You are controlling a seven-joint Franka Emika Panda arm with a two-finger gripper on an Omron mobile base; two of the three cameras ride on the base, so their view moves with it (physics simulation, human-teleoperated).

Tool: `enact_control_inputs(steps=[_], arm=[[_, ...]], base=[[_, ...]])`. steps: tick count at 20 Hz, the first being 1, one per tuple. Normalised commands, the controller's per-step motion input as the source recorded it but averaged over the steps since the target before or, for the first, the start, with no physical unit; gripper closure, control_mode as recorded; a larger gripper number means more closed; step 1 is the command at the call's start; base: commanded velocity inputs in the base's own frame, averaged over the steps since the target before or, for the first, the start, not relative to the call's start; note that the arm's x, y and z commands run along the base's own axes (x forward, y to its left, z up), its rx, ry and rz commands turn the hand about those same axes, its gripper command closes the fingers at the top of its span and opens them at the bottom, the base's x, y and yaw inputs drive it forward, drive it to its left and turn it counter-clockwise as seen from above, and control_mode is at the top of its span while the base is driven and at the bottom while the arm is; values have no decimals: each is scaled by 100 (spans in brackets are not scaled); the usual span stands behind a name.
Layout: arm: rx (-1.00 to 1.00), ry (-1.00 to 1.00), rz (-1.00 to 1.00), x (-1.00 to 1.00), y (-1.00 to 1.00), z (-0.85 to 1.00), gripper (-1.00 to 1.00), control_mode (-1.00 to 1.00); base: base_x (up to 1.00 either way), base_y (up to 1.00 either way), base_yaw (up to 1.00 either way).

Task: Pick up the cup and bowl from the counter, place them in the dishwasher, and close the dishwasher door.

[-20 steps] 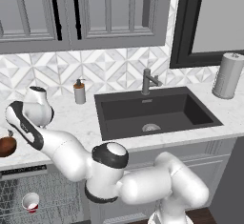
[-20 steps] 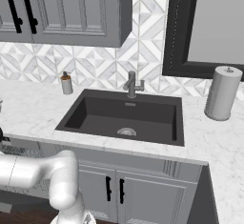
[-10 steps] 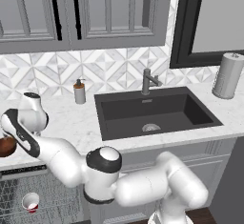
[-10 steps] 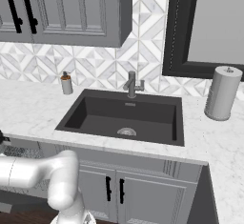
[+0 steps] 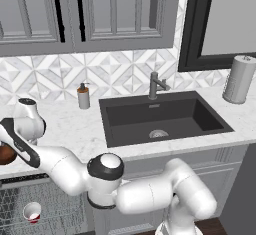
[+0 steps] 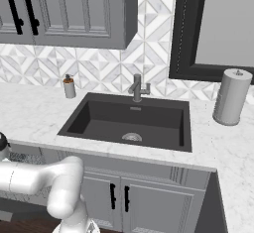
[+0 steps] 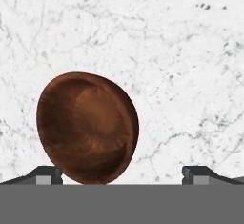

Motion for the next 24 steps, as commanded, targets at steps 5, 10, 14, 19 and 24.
enact_control_inputs(steps=[5, 10, 14, 19, 24], arm=[[0, 0, -3, 0, 0, -3, -100, -100], [0, 1, 0, -3, 0, -26, -100, -100], [0, 7, 0, -13, 0, -52, -100, -100], [-3, 9, 0, -5, 0, -42, -100, -100], [-2, 5, 0, 0, 6, -11, -100, -100]], base=[[0, 0, 0], [0, 0, 0], [0, 0, 0], [0, 0, 0], [0, 0, 0]])
